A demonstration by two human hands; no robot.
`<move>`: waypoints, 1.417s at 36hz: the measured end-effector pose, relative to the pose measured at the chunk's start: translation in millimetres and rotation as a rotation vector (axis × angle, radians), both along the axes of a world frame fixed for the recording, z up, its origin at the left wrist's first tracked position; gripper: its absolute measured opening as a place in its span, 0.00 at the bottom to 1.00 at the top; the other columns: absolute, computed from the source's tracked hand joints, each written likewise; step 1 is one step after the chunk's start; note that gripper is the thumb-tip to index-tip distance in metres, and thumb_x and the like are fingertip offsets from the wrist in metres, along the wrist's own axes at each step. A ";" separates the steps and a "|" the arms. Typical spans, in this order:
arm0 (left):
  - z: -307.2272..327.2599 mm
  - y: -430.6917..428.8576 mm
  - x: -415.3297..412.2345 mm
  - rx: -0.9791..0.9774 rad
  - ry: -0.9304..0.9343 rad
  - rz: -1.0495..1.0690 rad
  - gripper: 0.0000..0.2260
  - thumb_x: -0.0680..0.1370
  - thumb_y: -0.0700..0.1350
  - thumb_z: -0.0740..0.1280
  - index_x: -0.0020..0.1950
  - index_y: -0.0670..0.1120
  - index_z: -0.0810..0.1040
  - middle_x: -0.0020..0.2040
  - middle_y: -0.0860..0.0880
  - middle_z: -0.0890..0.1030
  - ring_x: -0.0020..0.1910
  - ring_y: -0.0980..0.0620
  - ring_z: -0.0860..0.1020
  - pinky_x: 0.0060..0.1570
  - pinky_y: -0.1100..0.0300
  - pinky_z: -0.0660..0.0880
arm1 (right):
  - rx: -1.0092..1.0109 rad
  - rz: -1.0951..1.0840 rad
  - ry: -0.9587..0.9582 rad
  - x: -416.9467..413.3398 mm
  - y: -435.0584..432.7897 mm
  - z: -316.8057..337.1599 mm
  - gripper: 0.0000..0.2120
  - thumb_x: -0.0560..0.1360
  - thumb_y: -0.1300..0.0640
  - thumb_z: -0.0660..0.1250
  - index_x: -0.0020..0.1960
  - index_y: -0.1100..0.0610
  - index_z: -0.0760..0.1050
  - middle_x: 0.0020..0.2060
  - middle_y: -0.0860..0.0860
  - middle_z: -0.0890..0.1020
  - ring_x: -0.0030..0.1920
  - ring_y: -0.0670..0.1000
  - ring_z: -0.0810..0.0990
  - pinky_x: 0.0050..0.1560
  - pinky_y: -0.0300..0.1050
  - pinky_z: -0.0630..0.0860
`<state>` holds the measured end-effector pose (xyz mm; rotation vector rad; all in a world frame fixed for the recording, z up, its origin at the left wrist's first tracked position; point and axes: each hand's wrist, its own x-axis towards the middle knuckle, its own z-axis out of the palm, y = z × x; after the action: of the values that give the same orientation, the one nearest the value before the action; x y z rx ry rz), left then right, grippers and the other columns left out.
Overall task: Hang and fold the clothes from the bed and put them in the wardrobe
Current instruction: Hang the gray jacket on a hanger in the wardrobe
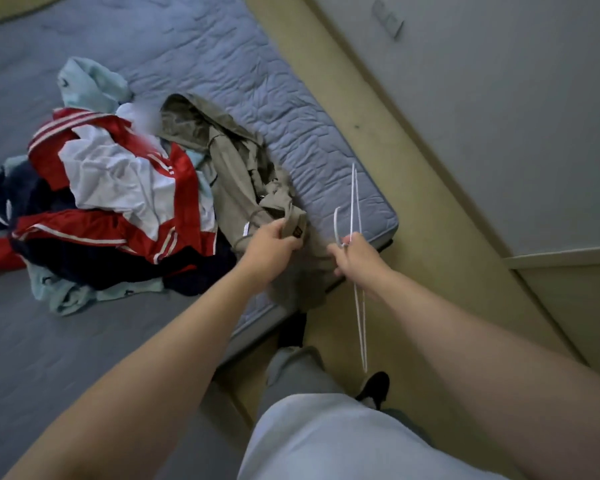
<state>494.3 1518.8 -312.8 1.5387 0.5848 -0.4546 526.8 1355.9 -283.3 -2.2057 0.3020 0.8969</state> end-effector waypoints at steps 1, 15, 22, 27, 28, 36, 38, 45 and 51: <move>8.4 -5.6 -3.8 0.073 -0.062 -0.089 0.11 0.77 0.37 0.67 0.47 0.53 0.81 0.40 0.53 0.84 0.42 0.54 0.82 0.45 0.61 0.79 | 0.005 -0.027 0.000 0.7 -4.3 3.5 0.09 0.83 0.55 0.60 0.46 0.57 0.68 0.45 0.58 0.77 0.42 0.58 0.82 0.25 0.39 0.70; 93.1 -49.3 -41.8 0.665 -0.798 -0.796 0.03 0.71 0.36 0.71 0.41 0.43 0.79 0.41 0.48 0.76 0.40 0.45 0.77 0.37 0.62 0.68 | 0.360 -0.338 0.213 9.0 -24.6 59.7 0.06 0.73 0.60 0.72 0.47 0.59 0.76 0.33 0.56 0.81 0.30 0.53 0.80 0.27 0.40 0.74; 105.0 -27.9 -28.8 0.290 -0.110 -0.575 0.11 0.70 0.46 0.63 0.43 0.57 0.85 0.44 0.53 0.84 0.43 0.55 0.83 0.44 0.60 0.80 | 0.461 -0.502 0.004 18.2 -30.1 80.1 0.14 0.79 0.71 0.55 0.42 0.56 0.69 0.36 0.55 0.74 0.36 0.53 0.76 0.39 0.45 0.75; 90.6 -9.8 -1.7 0.304 -0.070 -0.401 0.14 0.75 0.29 0.59 0.44 0.43 0.82 0.39 0.41 0.85 0.36 0.41 0.84 0.40 0.45 0.83 | 0.510 -0.431 -0.084 23.4 -31.1 114.6 0.13 0.78 0.67 0.55 0.41 0.53 0.70 0.33 0.49 0.75 0.31 0.49 0.75 0.33 0.38 0.70; 90.8 -8.9 6.1 0.387 -0.111 -0.418 0.13 0.73 0.31 0.61 0.45 0.44 0.82 0.39 0.44 0.85 0.37 0.41 0.84 0.40 0.43 0.83 | 0.516 -0.428 -0.112 24.9 -32.6 124.1 0.13 0.78 0.66 0.55 0.39 0.53 0.69 0.29 0.48 0.75 0.28 0.47 0.74 0.29 0.37 0.69; 130.3 -46.1 73.8 0.798 -0.447 -0.370 0.17 0.76 0.40 0.67 0.66 0.48 0.76 0.60 0.49 0.79 0.57 0.50 0.77 0.51 0.59 0.71 | 0.523 -0.173 -0.283 32.2 -63.3 221.3 0.19 0.69 0.66 0.73 0.28 0.51 0.69 0.25 0.52 0.71 0.35 0.54 0.73 0.41 0.50 0.71; 145.7 -63.7 86.3 0.808 -0.536 -0.483 0.22 0.74 0.42 0.71 0.68 0.49 0.75 0.63 0.50 0.79 0.61 0.50 0.76 0.55 0.59 0.71 | 0.449 -0.101 -0.370 32.3 -73.1 243.2 0.19 0.69 0.69 0.73 0.31 0.53 0.68 0.24 0.49 0.72 0.34 0.52 0.74 0.40 0.48 0.72; 178.5 -132.1 110.6 0.662 -0.546 -0.872 0.06 0.75 0.40 0.70 0.45 0.51 0.78 0.43 0.54 0.80 0.44 0.53 0.77 0.41 0.64 0.72 | 0.226 -0.064 -0.618 26.2 -115.7 310.2 0.17 0.68 0.68 0.75 0.32 0.54 0.70 0.31 0.51 0.72 0.33 0.50 0.73 0.35 0.43 0.73; 174.5 -174.5 119.3 0.630 -0.504 -0.819 0.06 0.80 0.41 0.64 0.44 0.45 0.77 0.47 0.42 0.82 0.46 0.46 0.78 0.48 0.53 0.73 | 0.057 -0.174 -0.675 23.1 -174.3 333.5 0.13 0.70 0.62 0.75 0.34 0.55 0.72 0.32 0.51 0.74 0.34 0.51 0.75 0.35 0.45 0.72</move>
<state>613.7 1344.3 -138.3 2.3861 -0.3741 -0.4811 549.9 1181.6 50.2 -2.2417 0.1338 0.0407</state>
